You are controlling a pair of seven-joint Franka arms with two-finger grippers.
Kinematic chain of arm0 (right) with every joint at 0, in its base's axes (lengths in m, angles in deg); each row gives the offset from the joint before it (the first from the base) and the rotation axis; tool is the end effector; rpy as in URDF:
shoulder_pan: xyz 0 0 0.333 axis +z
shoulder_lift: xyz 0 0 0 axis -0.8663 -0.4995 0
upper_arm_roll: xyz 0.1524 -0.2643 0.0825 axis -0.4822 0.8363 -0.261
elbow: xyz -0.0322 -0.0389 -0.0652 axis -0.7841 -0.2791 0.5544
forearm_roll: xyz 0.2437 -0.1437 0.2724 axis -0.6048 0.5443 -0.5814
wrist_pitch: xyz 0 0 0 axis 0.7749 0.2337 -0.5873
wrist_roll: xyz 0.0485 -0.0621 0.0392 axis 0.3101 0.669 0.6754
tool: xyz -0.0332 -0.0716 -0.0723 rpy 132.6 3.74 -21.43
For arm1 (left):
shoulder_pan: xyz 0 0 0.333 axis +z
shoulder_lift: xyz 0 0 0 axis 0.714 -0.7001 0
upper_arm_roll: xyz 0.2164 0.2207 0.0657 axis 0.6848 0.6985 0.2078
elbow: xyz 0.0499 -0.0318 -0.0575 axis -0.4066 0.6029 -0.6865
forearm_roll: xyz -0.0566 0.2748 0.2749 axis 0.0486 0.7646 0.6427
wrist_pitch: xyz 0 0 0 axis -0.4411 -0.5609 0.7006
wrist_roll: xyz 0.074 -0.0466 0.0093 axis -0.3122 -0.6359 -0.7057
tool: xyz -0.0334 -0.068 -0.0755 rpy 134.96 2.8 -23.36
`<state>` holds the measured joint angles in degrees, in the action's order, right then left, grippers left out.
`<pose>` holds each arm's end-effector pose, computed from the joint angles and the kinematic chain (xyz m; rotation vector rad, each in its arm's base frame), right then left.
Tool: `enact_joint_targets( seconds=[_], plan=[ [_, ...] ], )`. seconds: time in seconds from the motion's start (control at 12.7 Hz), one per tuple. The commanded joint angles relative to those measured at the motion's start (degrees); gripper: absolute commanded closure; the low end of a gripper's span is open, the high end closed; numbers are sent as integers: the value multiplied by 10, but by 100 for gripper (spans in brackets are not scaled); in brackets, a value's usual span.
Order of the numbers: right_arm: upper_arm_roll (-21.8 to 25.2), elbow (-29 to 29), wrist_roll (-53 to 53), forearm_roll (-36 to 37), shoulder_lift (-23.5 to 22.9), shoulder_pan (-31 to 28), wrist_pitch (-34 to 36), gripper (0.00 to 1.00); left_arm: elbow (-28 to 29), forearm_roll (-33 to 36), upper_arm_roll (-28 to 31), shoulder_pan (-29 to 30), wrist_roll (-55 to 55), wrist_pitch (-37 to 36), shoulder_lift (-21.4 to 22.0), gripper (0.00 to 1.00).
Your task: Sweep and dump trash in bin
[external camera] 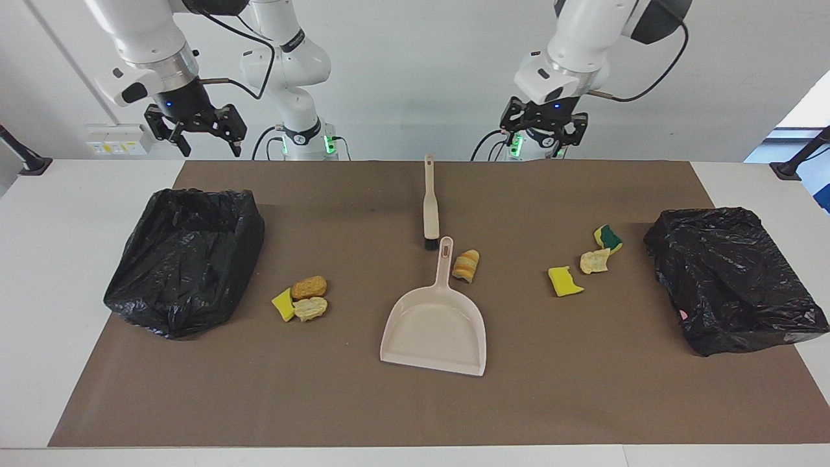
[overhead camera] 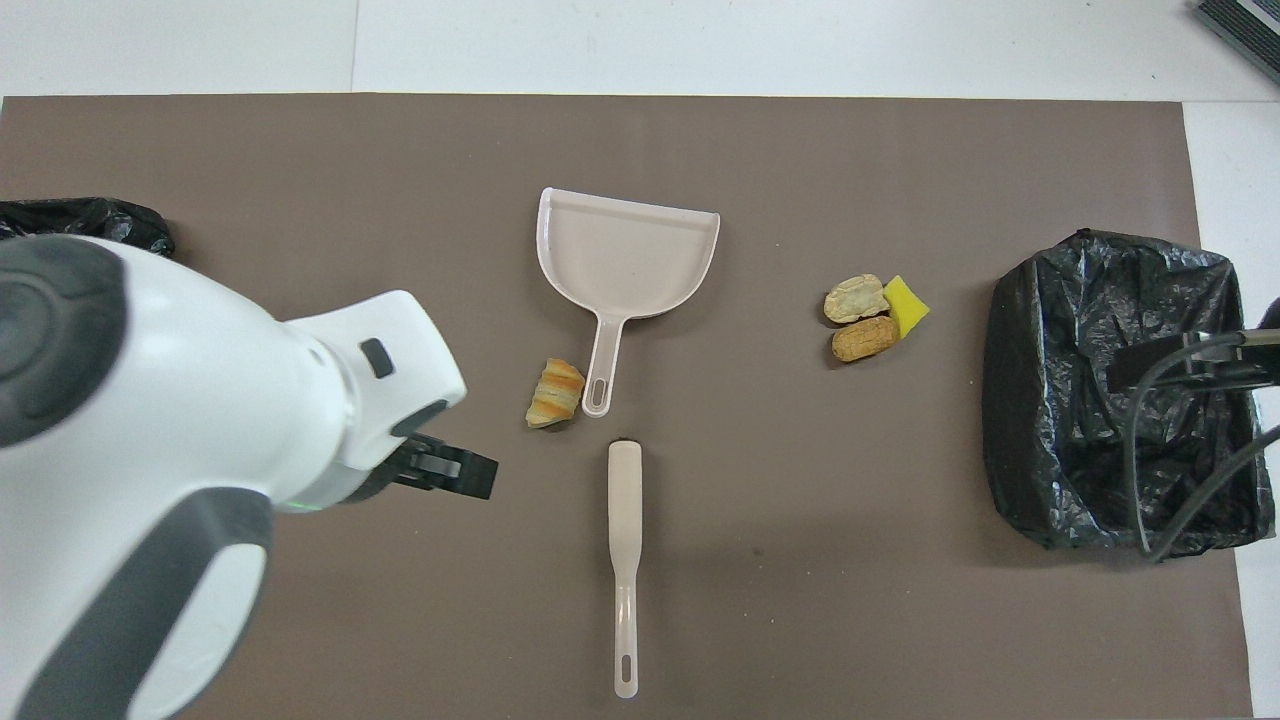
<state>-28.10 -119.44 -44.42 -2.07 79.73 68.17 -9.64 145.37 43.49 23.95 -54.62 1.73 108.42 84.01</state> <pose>0.5227 0.0057 0.6376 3.1301 -0.0261 -0.0382 0.4433 -0.2770 0.5980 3.0423 -0.4934 -0.1205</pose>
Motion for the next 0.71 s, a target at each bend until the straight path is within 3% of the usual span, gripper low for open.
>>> enact_joint_targets(
  seconds=[0.0, 0.31, 0.63],
  plan=[
    [-2, -8, -36, -7, -32, 28, -37, 0, 81, -4, -46, -5, -34, 62, 25, 0],
    [-2, 4, -105, -10, -94, 59, -75, 0, 177, -4, -133, -5, -87, 154, 36, 0],
    [-2, 13, -122, -43, -138, 67, -99, 0, 259, -4, -192, -6, -123, 248, 20, 0]
  ],
)
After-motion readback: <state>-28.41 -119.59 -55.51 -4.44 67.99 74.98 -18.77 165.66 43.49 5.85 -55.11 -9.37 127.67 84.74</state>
